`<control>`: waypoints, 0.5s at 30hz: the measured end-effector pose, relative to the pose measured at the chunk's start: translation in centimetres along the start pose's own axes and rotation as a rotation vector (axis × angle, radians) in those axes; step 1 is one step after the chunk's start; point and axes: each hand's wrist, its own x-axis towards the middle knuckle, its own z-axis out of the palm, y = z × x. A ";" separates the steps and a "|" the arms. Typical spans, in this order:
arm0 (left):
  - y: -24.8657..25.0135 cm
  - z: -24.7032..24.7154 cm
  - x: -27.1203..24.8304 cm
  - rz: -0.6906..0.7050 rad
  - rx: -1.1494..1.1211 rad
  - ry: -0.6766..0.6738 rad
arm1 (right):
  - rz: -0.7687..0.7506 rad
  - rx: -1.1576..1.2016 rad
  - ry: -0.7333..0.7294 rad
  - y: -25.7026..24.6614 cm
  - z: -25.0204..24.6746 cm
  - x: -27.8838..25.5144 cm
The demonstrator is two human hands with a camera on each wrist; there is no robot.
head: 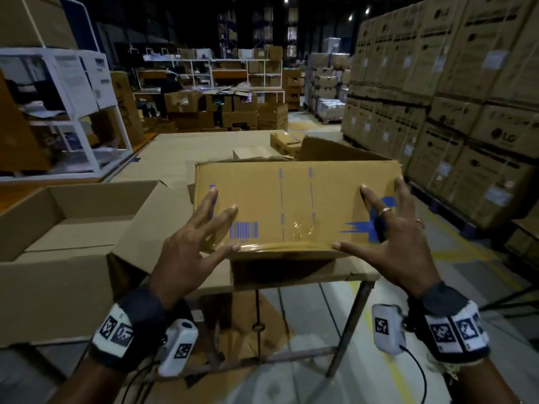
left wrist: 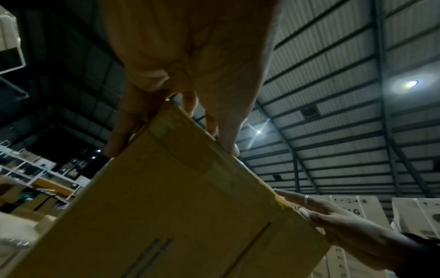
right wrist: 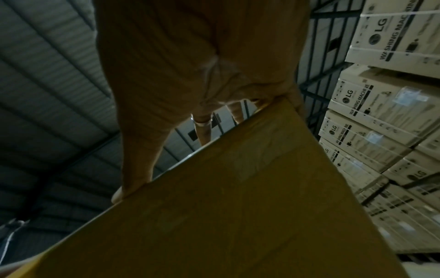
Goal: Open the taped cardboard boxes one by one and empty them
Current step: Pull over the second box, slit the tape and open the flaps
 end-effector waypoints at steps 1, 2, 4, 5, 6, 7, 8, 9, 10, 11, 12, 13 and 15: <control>-0.6 0.4 -0.2 0.006 -0.003 0.007 | -0.011 0.001 -0.001 0.0 0.6 -0.1; -1.1 1.0 -0.4 0.008 -0.002 0.012 | -0.022 0.005 -0.003 0.1 1.3 -0.1; -2.3 2.5 -0.7 -0.014 0.017 0.016 | -0.045 0.017 -0.006 0.9 3.1 -0.1; -2.9 3.4 -0.9 -0.040 0.033 0.013 | -0.056 0.023 -0.013 1.3 4.1 -0.1; -3.5 4.3 -1.1 -0.074 0.046 0.011 | -0.067 0.030 -0.015 1.8 5.2 -0.2; -4.0 5.2 -1.2 -0.109 0.051 0.009 | -0.080 0.032 -0.009 2.4 6.3 -0.2; -4.6 6.1 -1.4 -0.128 0.057 0.002 | -0.093 0.028 0.001 2.9 7.4 -0.3; -5.2 7.0 -1.6 -0.125 0.068 -0.012 | -0.107 0.024 0.017 3.4 8.5 -0.5; -5.9 8.0 -1.7 -0.102 0.081 -0.027 | -0.125 0.021 0.040 3.9 9.6 -0.5; -6.8 8.9 -1.9 -0.073 0.096 -0.042 | -0.140 0.019 0.060 4.3 10.7 -0.7; -7.6 9.8 -2.2 -0.054 0.105 -0.057 | -0.142 0.020 0.072 4.8 11.8 -0.8; -8.3 10.7 -2.4 -0.047 0.104 -0.074 | -0.136 0.027 0.080 5.3 13.0 -1.0; -9.4 12.6 -3.0 -0.054 0.100 -0.096 | -0.114 0.044 0.085 6.4 15.1 -1.4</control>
